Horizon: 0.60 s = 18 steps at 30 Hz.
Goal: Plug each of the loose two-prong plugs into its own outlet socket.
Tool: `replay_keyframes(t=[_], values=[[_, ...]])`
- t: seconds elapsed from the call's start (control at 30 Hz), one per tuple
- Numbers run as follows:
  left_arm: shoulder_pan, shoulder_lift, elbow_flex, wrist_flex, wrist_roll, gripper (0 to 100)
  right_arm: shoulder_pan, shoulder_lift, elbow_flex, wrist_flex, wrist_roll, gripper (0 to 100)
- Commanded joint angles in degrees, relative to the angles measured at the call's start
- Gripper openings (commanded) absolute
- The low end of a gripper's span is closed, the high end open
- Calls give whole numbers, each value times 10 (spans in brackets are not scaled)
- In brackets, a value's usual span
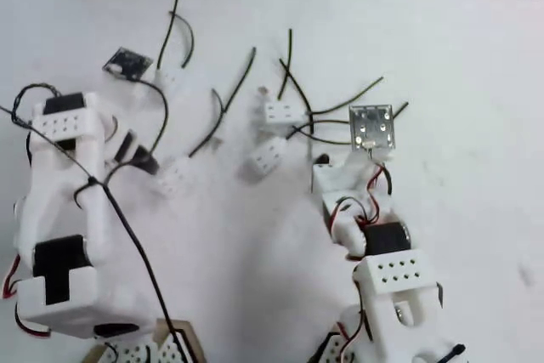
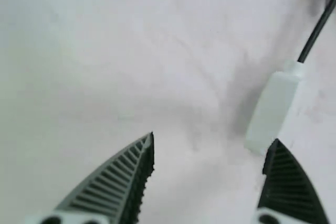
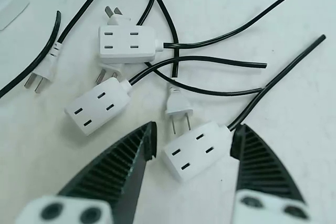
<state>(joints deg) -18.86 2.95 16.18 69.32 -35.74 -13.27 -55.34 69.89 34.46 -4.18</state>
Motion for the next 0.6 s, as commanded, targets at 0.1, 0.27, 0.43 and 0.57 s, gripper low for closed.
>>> replay_keyframes(t=[0.1,0.27,0.43,0.57], values=[[40,-30,-156,150,-49,325,-21,2,-2,-10,0,234],[88,-25,-165,196,-69,324,-19,2,-2,-11,0,234],[91,-24,-71,113,-74,324,-18,2,-2,-11,0,234],[68,-24,49,-42,-74,324,-18,2,-2,-11,0,234]])
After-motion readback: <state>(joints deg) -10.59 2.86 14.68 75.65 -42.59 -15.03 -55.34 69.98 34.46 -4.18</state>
